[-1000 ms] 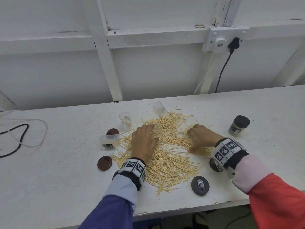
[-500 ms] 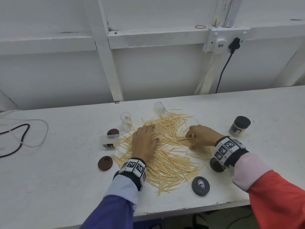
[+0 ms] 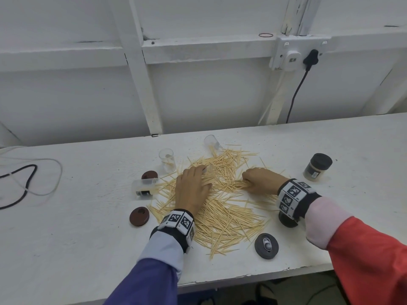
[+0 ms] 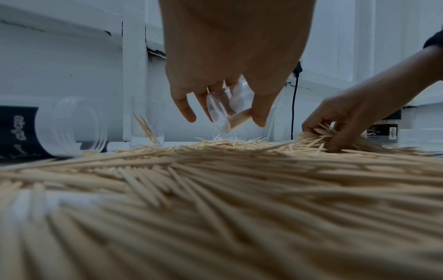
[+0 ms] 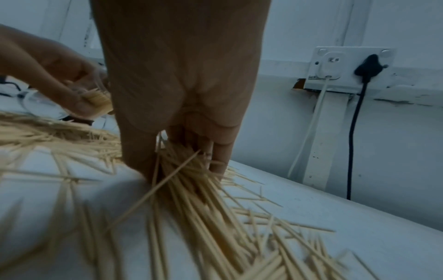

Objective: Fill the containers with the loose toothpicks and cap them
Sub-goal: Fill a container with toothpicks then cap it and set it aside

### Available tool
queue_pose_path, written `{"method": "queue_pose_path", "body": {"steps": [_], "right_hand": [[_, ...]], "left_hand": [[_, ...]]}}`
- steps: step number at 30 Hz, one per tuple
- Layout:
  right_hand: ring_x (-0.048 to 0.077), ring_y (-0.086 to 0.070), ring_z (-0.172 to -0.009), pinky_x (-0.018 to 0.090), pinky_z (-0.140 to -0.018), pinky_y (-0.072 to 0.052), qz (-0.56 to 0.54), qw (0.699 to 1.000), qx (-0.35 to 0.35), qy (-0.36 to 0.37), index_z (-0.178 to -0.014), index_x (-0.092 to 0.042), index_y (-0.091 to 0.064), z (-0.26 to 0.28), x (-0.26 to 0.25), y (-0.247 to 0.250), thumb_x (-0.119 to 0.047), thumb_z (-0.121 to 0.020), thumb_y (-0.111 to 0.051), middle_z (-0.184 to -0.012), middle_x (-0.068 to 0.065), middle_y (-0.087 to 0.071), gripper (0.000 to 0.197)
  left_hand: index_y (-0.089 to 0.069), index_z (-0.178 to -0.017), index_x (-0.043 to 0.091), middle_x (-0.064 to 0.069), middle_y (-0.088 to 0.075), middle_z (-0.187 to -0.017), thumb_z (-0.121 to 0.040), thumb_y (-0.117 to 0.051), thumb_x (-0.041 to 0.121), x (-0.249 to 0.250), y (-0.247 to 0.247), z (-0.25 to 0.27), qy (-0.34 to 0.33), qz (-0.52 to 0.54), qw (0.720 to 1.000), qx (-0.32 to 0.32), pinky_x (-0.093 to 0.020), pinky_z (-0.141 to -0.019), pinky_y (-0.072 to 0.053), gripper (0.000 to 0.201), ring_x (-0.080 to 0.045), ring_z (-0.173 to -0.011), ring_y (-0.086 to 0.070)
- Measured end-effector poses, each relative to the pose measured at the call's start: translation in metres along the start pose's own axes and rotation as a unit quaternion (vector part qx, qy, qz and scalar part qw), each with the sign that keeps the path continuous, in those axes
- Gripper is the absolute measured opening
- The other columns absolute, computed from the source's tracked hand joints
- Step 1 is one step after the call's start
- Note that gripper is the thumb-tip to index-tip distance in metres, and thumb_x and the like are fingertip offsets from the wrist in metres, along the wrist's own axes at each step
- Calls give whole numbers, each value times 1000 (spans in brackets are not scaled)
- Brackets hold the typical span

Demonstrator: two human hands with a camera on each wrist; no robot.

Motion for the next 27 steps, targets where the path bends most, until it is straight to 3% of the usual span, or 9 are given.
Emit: {"method": "queue_pose_path", "body": {"steps": [6,12,17,22,25,27], "right_hand": [[21,-45,-82,29,-73,-34,-2,1000,-24,-1,-98,-10,-30,1,-10,-5,-11,-102,-32,-94,5,-40,5],[23,-44,-84,31,-74,-37,-53,997,-46,-27,-104,-9,-28,-3,-10,0,-18,-103,-29,-89,5,-41,10],[24,-48,-86,31,-74,-37,-60,996,-69,-22,-120,-3,-34,-9,-10,-8,-21,-104,-30,-100,7,-45,24],[21,-49,-84,27,-71,-39,-51,996,-68,-4,-104,-9,-32,-10,-13,-1,-19,-104,-35,-94,6,-48,11],[18,-50,-80,26,-67,-37,-122,991,-51,3,-99,-11,-34,-11,-14,12,-20,-104,-36,-81,-5,-46,10],[20,-56,-83,29,-74,-41,-199,979,-48,5,-94,-14,-39,-12,-13,19,-23,-105,-37,-83,-4,-57,15]], "left_hand": [[-44,-138,22,4,-52,-131,-92,-59,37,0,0,0,5,5,1000,-3,-33,-98,-30,51,-19,-120,-44],[-46,-138,21,4,-53,-131,-91,-60,36,-1,0,-1,8,15,1000,-4,-34,-100,-30,51,-19,-121,-44],[-44,-138,21,4,-52,-133,-92,-58,36,0,1,1,8,9,1000,-7,-33,-99,-28,51,-19,-122,-43],[-43,-139,22,4,-51,-135,-93,-57,37,1,1,0,11,4,1000,-13,-32,-99,-28,51,-18,-123,-42],[-43,-139,22,4,-51,-134,-92,-57,38,1,1,1,14,7,1000,-11,-32,-99,-27,51,-18,-123,-42],[-44,-138,22,5,-51,-133,-92,-57,38,0,2,1,14,9,1000,-6,-32,-98,-28,51,-18,-121,-43]]}}
Point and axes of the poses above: each hand's wrist, its own z-axis away from the middle knuckle, its own y-axis out of the back of the hand, x = y × z, the point moved 6 cm from there along -z, towards the middle knuckle
